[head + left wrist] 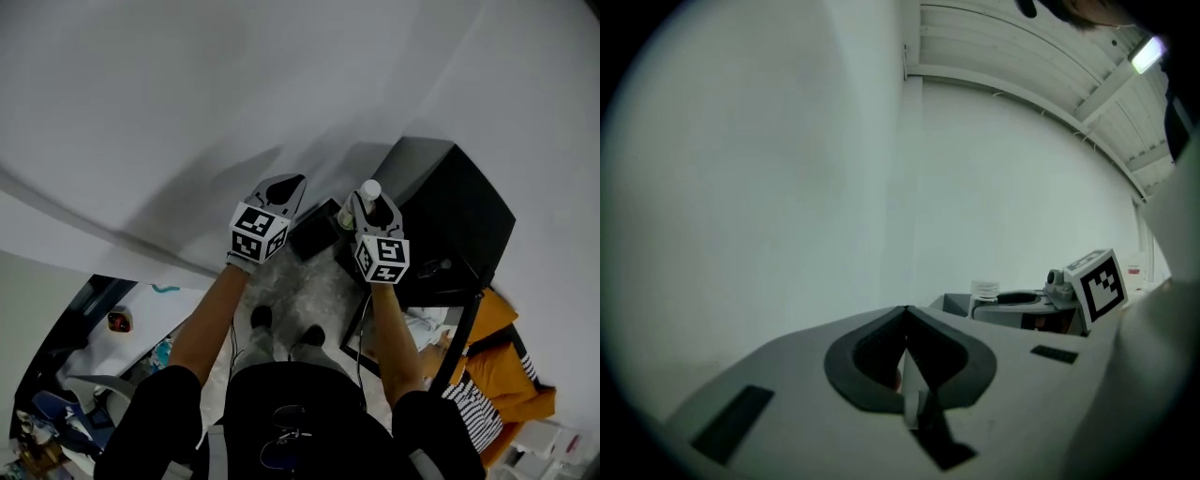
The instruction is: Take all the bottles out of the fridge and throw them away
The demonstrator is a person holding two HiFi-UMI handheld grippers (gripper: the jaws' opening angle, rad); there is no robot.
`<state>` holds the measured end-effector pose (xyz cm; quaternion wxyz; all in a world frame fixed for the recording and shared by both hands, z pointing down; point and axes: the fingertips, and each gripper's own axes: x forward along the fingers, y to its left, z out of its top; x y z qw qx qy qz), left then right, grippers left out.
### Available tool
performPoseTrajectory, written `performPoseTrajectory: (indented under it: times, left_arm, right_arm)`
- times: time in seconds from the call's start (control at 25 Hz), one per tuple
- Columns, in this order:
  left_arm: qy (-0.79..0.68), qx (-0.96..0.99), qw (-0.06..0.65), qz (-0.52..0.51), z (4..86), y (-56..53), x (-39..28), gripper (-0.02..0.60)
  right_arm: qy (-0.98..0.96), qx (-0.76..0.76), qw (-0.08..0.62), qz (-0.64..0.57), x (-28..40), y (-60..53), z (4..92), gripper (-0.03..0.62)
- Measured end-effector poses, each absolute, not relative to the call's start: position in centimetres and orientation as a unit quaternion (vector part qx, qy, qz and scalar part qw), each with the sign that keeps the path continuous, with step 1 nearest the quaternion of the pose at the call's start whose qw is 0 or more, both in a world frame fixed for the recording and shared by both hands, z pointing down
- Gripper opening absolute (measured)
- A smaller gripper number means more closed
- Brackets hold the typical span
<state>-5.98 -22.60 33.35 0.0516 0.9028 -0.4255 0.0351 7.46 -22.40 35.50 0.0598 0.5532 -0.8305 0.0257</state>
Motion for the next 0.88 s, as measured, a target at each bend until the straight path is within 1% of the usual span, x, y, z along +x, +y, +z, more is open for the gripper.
performPoseTrajectory:
  times: [0.28, 0.52, 0.68, 0.88]
  left_arm:
    - [-0.432, 0.897, 0.076, 0.049, 38.5, -23.1, -6.3, 0.0]
    - [-0.427, 0.898, 0.09, 0.055, 44.2, -24.5, -5.5, 0.0]
    - [-0.42, 0.899, 0.101, 0.067, 47.8, -24.1, -5.1, 0.0]
    - [-0.416, 0.899, 0.115, 0.078, 51.3, -23.0, -5.3, 0.0]
  right_arm:
    - [-0.839, 0.538, 0.073, 0.036, 5.7, -23.1, 41.3, 0.193]
    - [-0.839, 0.536, 0.084, 0.034, 5.6, -23.6, 47.4, 0.193]
    - [-0.838, 0.535, 0.098, 0.046, 5.7, -23.1, 51.4, 0.193]
    - [-0.837, 0.534, 0.1, 0.063, 5.6, -22.9, 55.1, 0.193]
